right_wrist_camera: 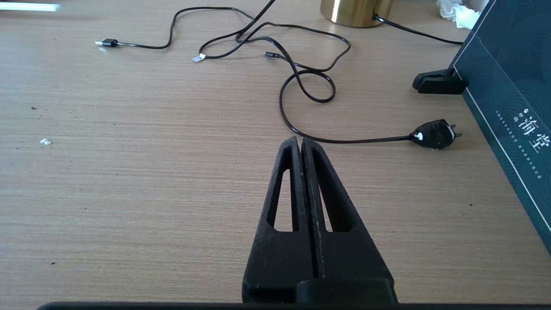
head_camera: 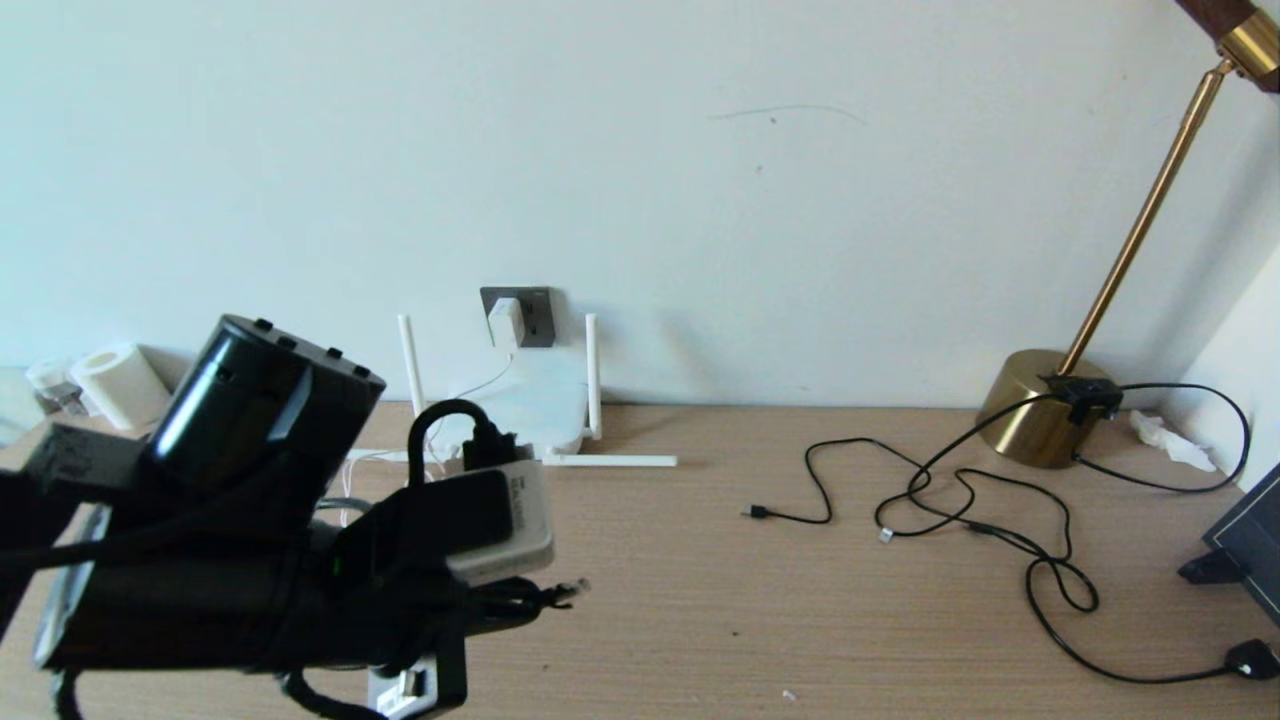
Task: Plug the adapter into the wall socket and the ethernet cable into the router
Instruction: Hand it to the other hand
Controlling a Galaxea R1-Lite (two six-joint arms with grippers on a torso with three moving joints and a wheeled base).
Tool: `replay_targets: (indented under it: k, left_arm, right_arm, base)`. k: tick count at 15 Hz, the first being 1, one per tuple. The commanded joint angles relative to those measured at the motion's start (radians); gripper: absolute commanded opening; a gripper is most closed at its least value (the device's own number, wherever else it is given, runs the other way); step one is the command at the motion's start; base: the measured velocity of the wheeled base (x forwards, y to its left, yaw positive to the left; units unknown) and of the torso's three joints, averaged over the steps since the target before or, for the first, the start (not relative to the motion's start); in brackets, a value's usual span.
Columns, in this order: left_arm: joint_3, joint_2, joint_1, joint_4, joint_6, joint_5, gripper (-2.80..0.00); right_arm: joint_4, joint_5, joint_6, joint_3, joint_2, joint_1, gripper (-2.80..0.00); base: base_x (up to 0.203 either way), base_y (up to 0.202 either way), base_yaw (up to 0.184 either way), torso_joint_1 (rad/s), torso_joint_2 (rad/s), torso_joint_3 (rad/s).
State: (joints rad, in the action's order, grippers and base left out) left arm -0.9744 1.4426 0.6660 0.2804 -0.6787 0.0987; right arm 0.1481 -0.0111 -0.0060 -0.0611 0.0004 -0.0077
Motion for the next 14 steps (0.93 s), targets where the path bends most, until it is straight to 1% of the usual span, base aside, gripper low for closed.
replay_targets:
  k: [1,6,9,12,13,14]
  left_arm:
    - [-0.037,0.022,0.004,0.002,-0.001,-0.002,-2.80]
    - [-0.278,0.160,0.002,0.007,0.019,-0.008,-2.80]
    - [-0.378,0.220,0.004,0.012,0.014,-0.010,-2.80]
    - [-0.488,0.265,0.013,0.012,-0.014,-0.011,-2.80]
    - [-0.517,0.274,0.019,0.013,-0.032,-0.011,-2.80]
    - [-0.527,0.274,0.035,0.012,-0.067,-0.011,-2.80]
  right_arm:
    - [0.001,-0.001,0.000,0.000,0.001,0.000,-2.80]
    - [0.001,-0.001,0.000,0.000,0.001,0.000,-2.80]
    - [0.001,0.000,-0.008,-0.001,0.001,0.000,-2.80]
    - [-0.002,-0.003,0.007,0.001,0.001,0.000,-2.80]
    - [-0.002,-0.003,0.005,-0.017,0.001,0.000,-2.80]
    - [0.005,0.001,0.012,-0.077,0.016,0.001,-2.80]
  base:
    - [0.000,0.000,0.000,0.000,0.00,0.000]
    - [0.000,0.000,0.000,0.000,0.00,0.000]
    - [0.000,0.000,0.000,0.000,0.00,0.000]
    - [0.000,0.000,0.000,0.000,0.00,0.000]
    - [0.000,0.000,0.000,0.000,0.00,0.000]
    - [0.000,0.000,0.000,0.000,0.00,0.000]
